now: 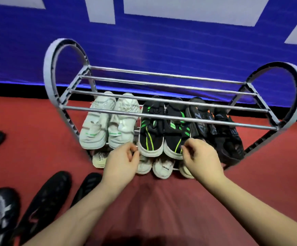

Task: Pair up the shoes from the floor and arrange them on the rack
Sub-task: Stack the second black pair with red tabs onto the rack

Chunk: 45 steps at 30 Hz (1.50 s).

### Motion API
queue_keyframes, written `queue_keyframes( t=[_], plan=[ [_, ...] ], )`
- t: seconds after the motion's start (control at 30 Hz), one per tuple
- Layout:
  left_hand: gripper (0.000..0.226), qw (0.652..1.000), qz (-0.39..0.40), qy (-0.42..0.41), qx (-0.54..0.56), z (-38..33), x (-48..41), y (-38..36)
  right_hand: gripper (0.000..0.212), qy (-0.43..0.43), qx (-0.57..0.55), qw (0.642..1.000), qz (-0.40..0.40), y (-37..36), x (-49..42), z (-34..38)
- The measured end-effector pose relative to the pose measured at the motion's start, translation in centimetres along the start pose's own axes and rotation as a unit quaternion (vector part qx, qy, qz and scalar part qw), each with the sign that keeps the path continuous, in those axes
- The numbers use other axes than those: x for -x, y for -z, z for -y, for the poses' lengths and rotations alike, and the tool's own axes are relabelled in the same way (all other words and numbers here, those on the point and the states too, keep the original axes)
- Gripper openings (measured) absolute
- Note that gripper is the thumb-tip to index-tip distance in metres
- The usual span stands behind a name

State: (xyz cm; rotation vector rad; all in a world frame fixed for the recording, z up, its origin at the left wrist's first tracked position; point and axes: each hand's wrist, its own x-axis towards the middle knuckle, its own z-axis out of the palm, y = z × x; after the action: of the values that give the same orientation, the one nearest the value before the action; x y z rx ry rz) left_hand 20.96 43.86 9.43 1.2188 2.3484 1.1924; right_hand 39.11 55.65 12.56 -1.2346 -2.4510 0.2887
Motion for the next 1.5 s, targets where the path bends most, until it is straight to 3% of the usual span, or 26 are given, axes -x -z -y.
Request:
queue_keyframes(
  t=[0.2,0.43,0.53,0.6,0.73,0.87,0.93,1.13,1.27,1.4,1.5],
  plan=[
    [0.010,0.991,-0.038,0.089,-0.090,11.2,5.5,6.5,0.015,0.130,-0.011,0.980,0.150,-6.9,0.7,7.7],
    [0.011,0.947,-0.063,0.235,-0.210,23.7,12.1,14.5,0.014,0.148,-0.032,0.933,0.328,-17.5,5.2,15.8],
    [0.023,0.919,-0.044,0.298,-0.256,27.1,13.6,16.0,0.028,0.148,0.001,0.897,0.416,-20.2,6.9,17.8],
    [0.030,0.900,-0.009,0.345,-0.264,28.7,14.3,16.2,0.036,0.103,0.011,0.880,0.464,-20.9,7.8,19.0],
    [0.034,0.890,0.070,0.372,-0.253,31.4,14.9,15.4,0.029,0.033,0.026,0.835,0.549,-22.9,10.5,19.9],
    [0.032,0.881,0.069,0.398,-0.247,32.4,15.1,15.1,0.023,-0.153,-0.112,0.745,0.640,-24.4,14.8,18.5],
    [0.024,0.882,0.070,0.398,-0.244,32.6,15.3,15.3,0.020,-0.204,-0.135,0.716,0.655,-24.7,15.9,18.3],
    [0.033,0.911,0.028,0.365,-0.191,31.4,16.7,14.1,0.024,-0.246,-0.197,0.699,0.642,-24.8,15.2,18.0],
    [0.021,0.929,-0.005,0.349,-0.122,30.9,17.9,12.6,0.026,-0.263,-0.206,0.697,0.635,-25.2,14.4,17.9],
    [0.019,0.941,-0.061,0.332,0.025,30.7,19.2,12.0,0.020,-0.292,-0.235,0.701,0.607,-25.8,14.3,17.0],
    [0.029,0.918,-0.083,0.352,0.163,30.7,20.3,11.9,0.018,-0.292,-0.247,0.701,0.602,-25.6,14.3,16.7]
  ],
)
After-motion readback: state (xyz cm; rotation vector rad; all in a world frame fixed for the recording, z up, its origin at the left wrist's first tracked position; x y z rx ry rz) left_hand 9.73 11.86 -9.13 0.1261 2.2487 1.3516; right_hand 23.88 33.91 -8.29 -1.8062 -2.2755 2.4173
